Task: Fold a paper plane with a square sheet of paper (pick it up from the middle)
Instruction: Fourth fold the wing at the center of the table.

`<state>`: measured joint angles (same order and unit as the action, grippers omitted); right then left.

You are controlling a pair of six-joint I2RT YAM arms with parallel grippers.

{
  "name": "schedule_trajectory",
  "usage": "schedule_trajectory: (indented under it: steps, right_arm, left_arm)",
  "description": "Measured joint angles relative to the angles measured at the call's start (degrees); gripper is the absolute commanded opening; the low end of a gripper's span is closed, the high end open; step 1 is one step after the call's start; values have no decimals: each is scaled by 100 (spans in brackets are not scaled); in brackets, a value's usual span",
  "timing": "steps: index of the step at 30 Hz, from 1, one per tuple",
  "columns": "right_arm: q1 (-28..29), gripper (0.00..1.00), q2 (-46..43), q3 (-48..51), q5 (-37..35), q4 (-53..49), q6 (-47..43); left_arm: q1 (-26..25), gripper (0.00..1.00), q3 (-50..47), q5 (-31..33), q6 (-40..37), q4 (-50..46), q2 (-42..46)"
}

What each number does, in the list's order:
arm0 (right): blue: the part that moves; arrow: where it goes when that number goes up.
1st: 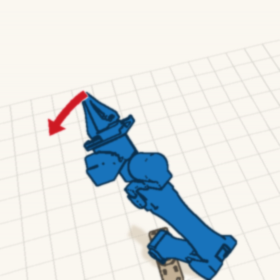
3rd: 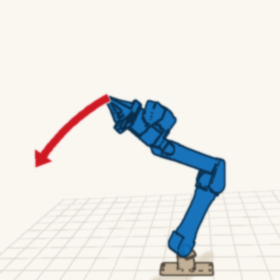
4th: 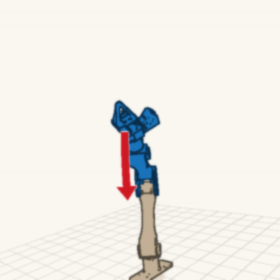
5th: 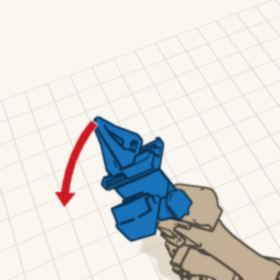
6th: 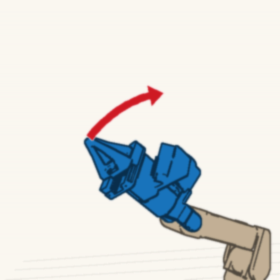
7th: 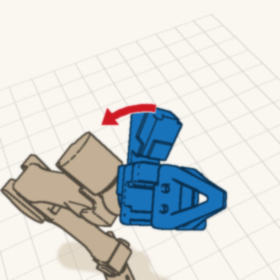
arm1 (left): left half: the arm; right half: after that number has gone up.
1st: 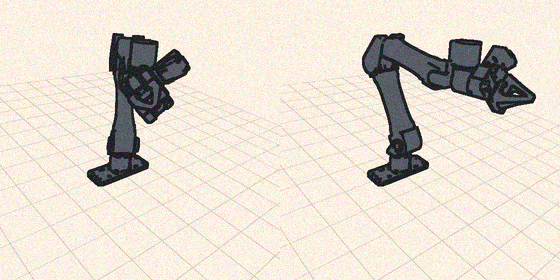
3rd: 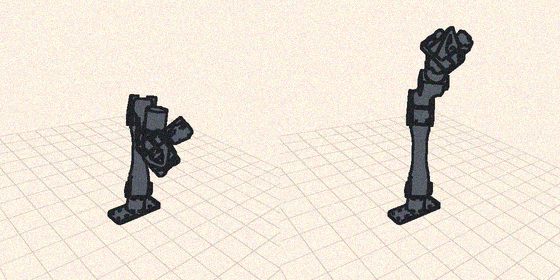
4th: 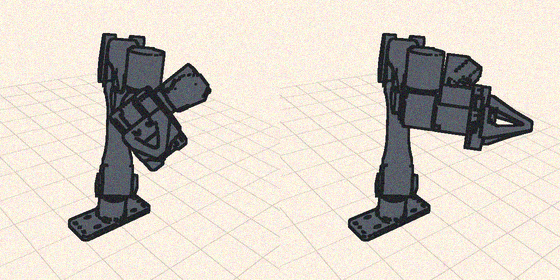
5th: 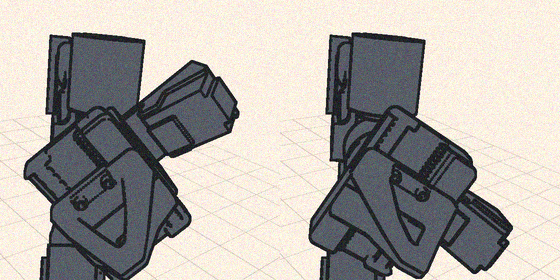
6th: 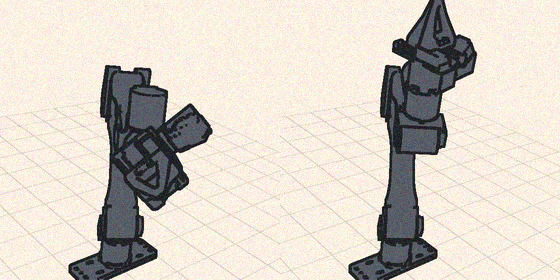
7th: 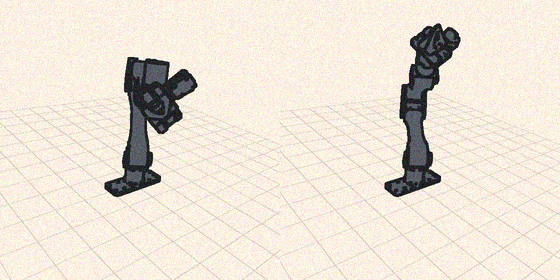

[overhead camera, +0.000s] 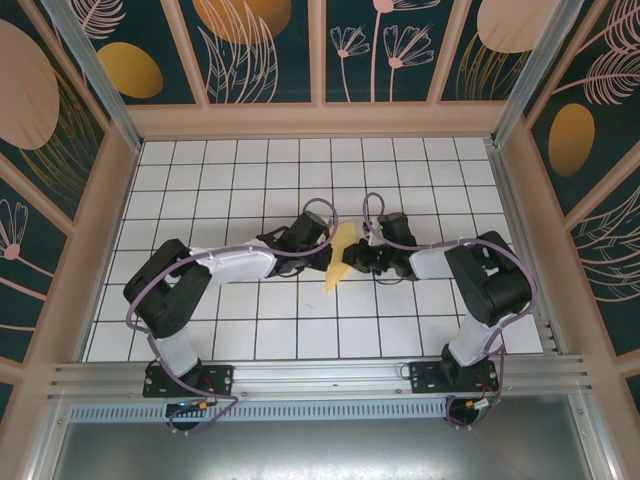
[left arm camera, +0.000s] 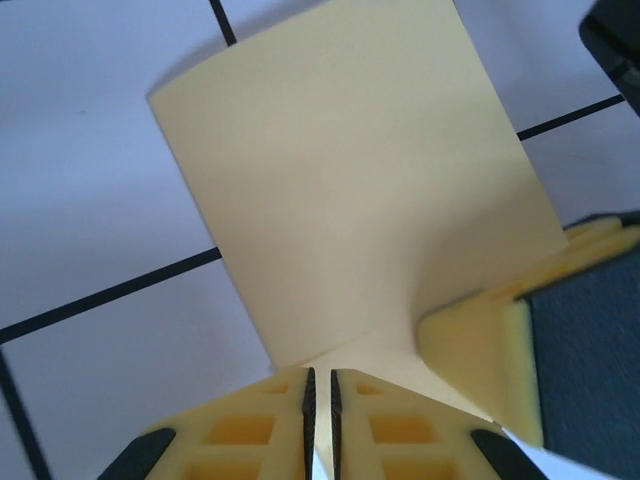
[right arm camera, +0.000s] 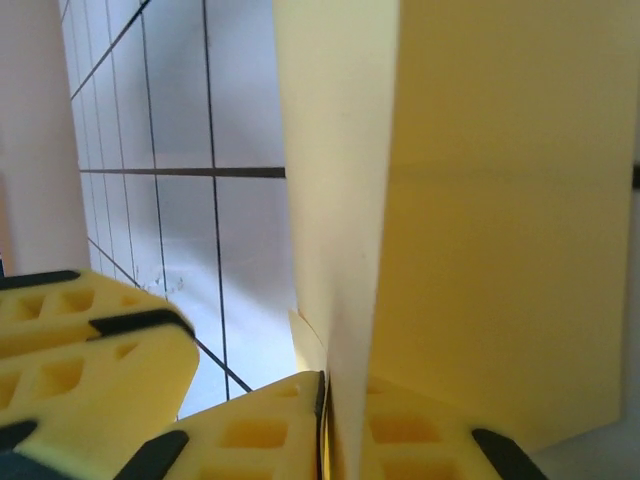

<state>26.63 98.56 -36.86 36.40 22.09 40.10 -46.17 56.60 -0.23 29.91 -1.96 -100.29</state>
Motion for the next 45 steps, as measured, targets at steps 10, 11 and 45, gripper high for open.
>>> schedule_trajectory:
  steps: [10, 11, 45]
  right_arm:
    - [260, 3, 87, -28, -435, 514, 1014]
    - [323, 2, 79, -9, -595, 595, 1180]
    - [66, 32, -544, 175, -745, -11, 1373]
  left_arm:
    - [0, 35, -815, 31, 188, 481, 866]
    - [0, 35, -848, 26, 190, 525, 866]
    - [-667, 54, -839, 457, -118, 881, 337]
